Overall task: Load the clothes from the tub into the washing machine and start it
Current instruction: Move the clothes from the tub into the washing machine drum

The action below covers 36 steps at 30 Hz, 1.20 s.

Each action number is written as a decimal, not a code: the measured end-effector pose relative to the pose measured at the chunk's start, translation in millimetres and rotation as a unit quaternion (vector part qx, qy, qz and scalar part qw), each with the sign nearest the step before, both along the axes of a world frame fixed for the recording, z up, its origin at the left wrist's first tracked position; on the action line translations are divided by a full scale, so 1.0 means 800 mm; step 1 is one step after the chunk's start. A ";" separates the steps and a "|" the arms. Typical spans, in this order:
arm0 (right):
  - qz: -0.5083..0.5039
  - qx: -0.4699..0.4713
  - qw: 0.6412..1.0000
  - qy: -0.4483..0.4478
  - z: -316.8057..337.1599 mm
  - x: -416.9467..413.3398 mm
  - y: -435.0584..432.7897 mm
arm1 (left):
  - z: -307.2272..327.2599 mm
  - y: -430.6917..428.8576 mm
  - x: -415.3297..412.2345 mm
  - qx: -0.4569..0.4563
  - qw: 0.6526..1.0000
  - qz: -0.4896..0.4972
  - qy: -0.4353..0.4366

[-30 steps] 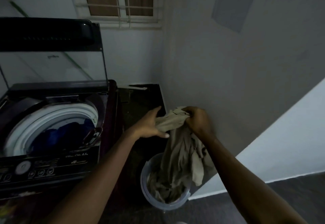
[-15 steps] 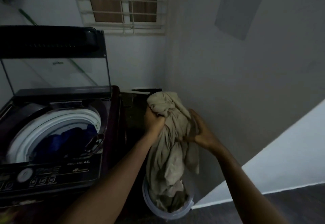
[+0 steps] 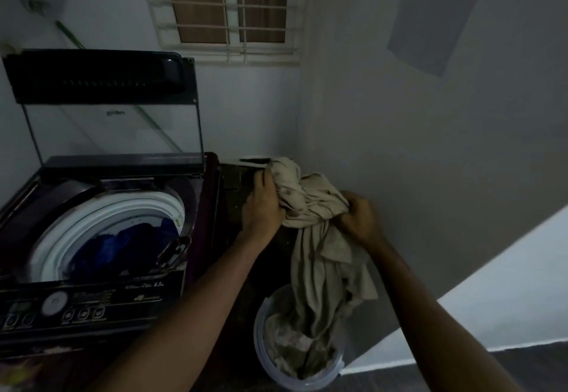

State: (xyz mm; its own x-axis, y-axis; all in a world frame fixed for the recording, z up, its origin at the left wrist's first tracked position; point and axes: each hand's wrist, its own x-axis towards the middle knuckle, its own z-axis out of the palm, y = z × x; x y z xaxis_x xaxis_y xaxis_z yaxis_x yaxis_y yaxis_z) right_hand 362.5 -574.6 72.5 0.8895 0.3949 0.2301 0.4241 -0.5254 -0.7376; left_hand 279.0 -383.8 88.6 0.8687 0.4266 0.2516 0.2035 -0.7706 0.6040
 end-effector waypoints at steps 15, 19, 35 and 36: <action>0.120 0.049 0.973 0.191 0.087 -0.015 0.061 | -0.014 -0.018 -0.006 -0.046 0.998 0.010 -0.044; 0.200 0.177 0.935 0.233 0.091 -0.023 0.042 | 0.008 -0.020 0.002 -0.100 0.987 0.071 -0.107; 0.016 -0.019 0.993 0.112 -0.069 -0.040 0.022 | 0.051 0.030 0.012 -0.343 0.895 0.212 -0.193; -0.004 0.001 0.993 0.114 -0.059 -0.034 0.013 | 0.046 0.041 0.007 -0.311 0.910 0.210 -0.179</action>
State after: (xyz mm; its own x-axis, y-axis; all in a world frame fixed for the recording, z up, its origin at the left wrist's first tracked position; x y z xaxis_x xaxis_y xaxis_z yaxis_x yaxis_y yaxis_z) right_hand 335.7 -564.0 25.3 0.9215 0.3877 0.0232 0.2423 -0.5271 -0.8146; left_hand 284.8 -351.3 125.7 0.5063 0.8583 0.0838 0.1047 -0.1577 0.9819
